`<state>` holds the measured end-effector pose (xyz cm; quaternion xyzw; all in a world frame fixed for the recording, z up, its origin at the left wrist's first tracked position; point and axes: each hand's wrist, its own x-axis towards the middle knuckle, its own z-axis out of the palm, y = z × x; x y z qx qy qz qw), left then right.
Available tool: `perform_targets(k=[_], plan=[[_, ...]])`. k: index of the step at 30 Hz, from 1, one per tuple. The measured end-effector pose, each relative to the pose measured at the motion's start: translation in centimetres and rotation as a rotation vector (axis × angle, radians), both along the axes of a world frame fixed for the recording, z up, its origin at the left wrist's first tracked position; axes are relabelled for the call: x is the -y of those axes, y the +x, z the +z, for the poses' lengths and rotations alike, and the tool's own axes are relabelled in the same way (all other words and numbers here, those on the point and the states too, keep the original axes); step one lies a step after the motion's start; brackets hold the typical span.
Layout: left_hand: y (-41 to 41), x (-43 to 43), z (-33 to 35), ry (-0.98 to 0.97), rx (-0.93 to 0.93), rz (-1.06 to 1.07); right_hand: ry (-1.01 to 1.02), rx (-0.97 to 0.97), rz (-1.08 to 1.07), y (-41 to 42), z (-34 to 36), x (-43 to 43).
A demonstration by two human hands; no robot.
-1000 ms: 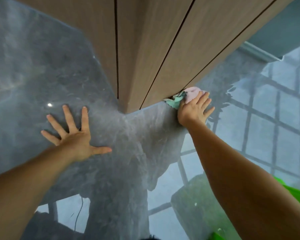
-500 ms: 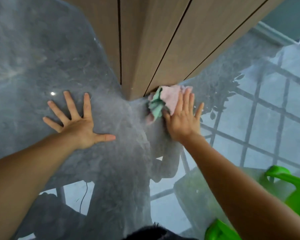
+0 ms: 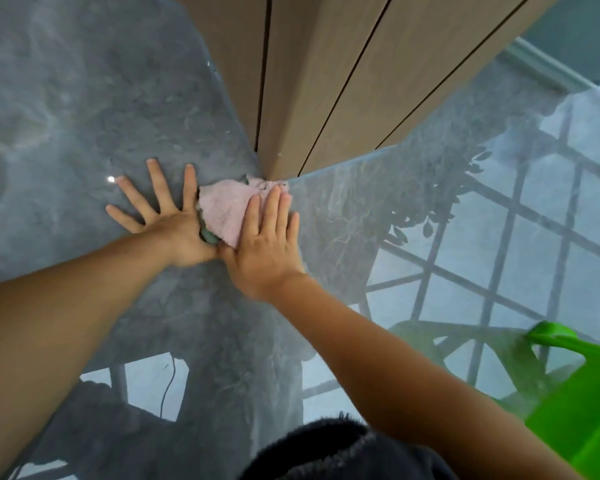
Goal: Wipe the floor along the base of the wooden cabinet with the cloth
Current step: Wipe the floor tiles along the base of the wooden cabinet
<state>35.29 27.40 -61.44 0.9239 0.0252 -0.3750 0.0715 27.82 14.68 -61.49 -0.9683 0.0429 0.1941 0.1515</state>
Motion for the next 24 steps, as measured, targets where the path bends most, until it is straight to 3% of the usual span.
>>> perform_targets(k=[3, 7, 11, 18, 21, 24], plan=[[-0.4, -0.6, -0.1, -0.1, 0.041, -0.013, 0.086, -0.026, 0.087, 0.0, 1.7, 3.2], [-1.6, -4.9, -0.6, -0.14, 0.171, -0.122, 0.141, 0.12, 0.265, -2.0, 2.6, 3.6], [-1.6, -10.1, 0.0, -0.013, 0.113, 0.106, -0.039, 0.044, 0.414, 0.2, 0.5, 0.7], [-1.2, -10.6, -1.0, 0.018, 0.03, 0.103, -0.102, 0.166, 0.223, 18.3, -1.4, -5.5], [-1.4, -11.2, -1.9, -0.006, 0.048, 0.096, -0.076, 0.108, 0.168, 27.5, -0.9, -8.0], [-1.5, -11.2, -2.1, -0.02, 0.056, 0.105, -0.09, 0.039, 0.172, 30.6, -0.1, -8.4]])
